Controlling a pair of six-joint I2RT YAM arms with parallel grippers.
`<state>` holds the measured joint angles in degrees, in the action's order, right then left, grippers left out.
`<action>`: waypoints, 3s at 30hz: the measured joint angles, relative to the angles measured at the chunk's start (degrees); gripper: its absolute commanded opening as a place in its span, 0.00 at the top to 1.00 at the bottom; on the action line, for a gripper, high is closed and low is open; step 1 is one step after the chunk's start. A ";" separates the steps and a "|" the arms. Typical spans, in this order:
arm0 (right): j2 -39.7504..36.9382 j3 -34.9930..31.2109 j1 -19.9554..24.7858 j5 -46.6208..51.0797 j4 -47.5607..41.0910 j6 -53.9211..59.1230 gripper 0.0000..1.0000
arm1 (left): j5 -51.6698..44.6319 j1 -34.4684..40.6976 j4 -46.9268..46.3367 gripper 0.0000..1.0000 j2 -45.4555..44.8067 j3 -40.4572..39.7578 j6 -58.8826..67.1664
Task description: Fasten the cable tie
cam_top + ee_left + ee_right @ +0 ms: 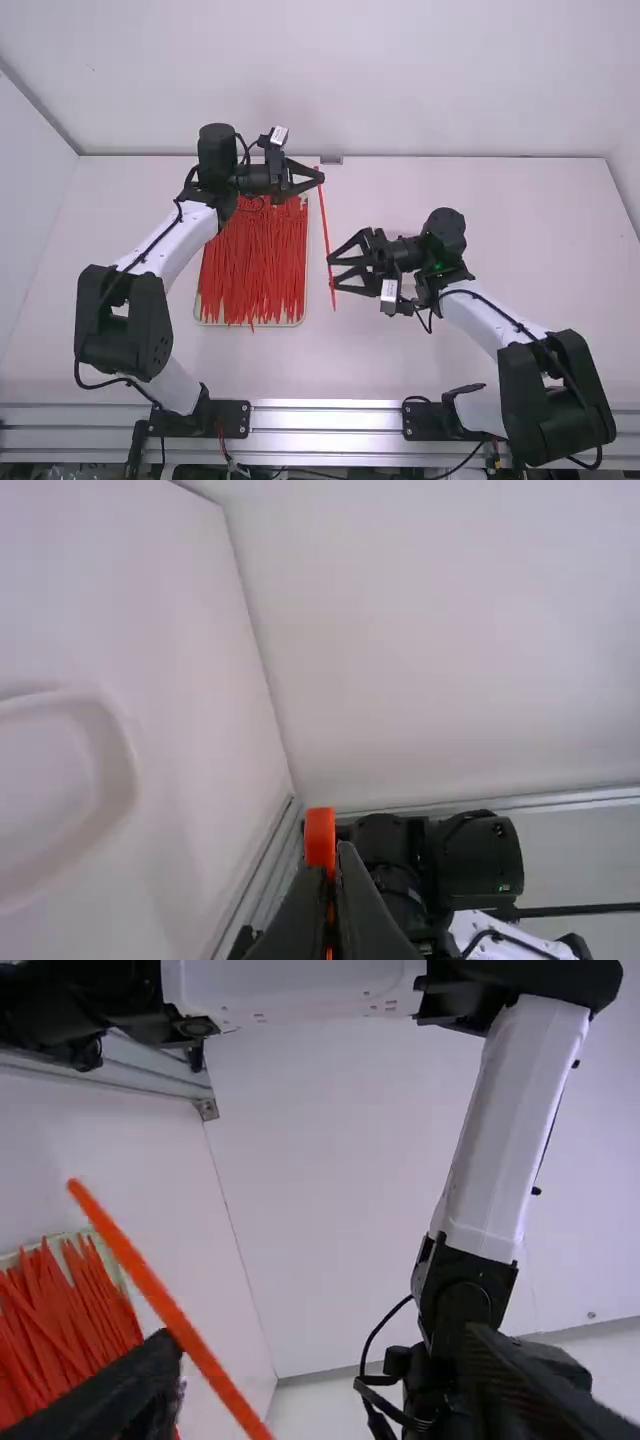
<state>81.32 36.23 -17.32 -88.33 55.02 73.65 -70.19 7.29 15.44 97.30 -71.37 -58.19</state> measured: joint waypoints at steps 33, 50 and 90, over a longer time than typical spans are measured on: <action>0.00 -0.13 -2.45 0.04 -0.09 -2.47 1.00 | -0.11 0.04 0.96 0.98 -0.02 0.00 2.80; 0.00 -0.15 -2.45 -0.09 -0.15 -2.75 1.00 | -0.70 0.04 0.66 0.98 -0.02 0.00 5.38; 0.00 -0.15 -2.45 4.50 -2.86 -8.57 1.00 | -3.91 0.04 -0.61 0.98 -0.02 0.00 10.05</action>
<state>81.32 36.07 -19.77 -83.83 52.16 65.08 -74.11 7.33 14.83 97.27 -71.37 -48.14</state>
